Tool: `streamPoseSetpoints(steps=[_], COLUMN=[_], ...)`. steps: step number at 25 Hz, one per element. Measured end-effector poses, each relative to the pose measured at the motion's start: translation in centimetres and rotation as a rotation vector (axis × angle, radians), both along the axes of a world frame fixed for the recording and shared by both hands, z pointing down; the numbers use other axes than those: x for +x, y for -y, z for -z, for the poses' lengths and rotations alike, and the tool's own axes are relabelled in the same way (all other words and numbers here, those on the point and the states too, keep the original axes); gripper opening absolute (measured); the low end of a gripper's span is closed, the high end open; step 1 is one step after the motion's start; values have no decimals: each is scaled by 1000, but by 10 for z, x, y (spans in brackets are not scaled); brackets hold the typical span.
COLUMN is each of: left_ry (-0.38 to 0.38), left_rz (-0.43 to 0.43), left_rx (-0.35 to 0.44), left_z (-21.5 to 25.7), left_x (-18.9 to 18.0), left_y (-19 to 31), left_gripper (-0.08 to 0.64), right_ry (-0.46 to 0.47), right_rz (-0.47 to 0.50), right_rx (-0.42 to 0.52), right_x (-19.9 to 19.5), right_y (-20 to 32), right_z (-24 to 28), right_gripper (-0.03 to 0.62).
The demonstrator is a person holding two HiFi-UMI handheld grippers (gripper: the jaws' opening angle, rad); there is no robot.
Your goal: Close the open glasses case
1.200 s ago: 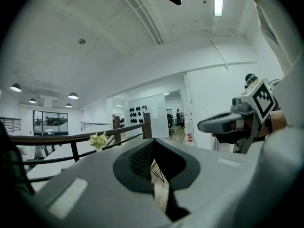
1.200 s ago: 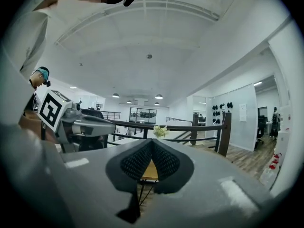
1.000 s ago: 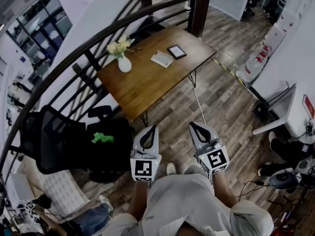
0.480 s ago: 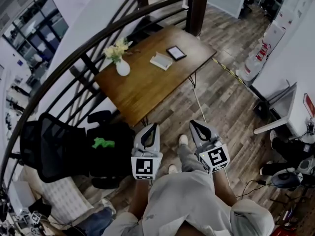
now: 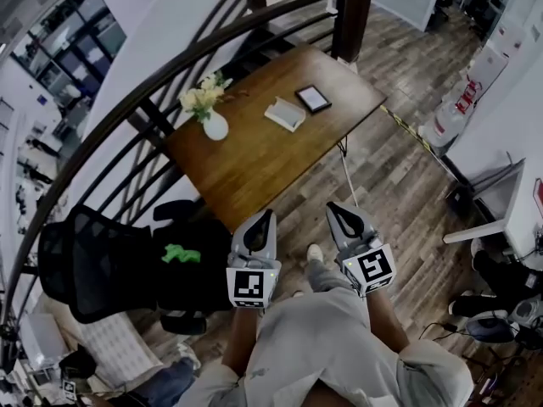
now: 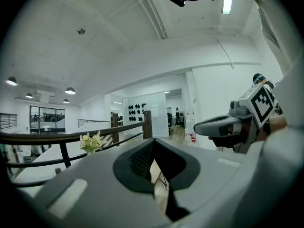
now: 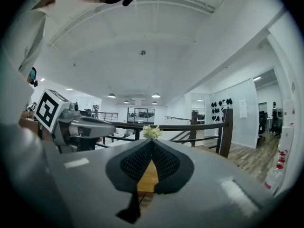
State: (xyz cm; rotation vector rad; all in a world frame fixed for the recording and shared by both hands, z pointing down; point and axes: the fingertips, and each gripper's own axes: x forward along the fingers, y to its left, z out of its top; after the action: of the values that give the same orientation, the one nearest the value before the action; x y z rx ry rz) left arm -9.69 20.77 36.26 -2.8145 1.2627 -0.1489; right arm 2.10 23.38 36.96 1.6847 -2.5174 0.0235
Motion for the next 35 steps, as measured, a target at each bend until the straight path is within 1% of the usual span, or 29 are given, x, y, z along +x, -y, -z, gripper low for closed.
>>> streamPoseSetpoints(steps=[4,8,12,18,21,23,28,32,35], left_ry=[12,4,24,36,40,41,44,50,39], left_rz=[25,62,92,130,130,134,162,178,180], left_rx=[-3,-1,-7,-13,4,14,2,-3,9], left_z=[4,7,5,7,11,13,8,4,8], left_x=[15,29,46,66,73,76,75,72,74], left_y=[31,59,82,100,107,113,124,138,153], left_gripper=[18,18,18,18,18,18,18,18,18], right_ry=[4,2,7,17,22,29,37,24,4], right_rz=[25,58,88,136,151,159,179,189,191], right_rx=[-4,-1,-1,-8,-8,-9,-9,0,8], right_x=[16,32,50,67,71,74,76,74,76], right_y=[34,67,95,122,130,135,151,166,179], right_z=[3,4,6,5,4,3,1,2,3], right_gripper=[3,3,3,3,3,3,3,3,3])
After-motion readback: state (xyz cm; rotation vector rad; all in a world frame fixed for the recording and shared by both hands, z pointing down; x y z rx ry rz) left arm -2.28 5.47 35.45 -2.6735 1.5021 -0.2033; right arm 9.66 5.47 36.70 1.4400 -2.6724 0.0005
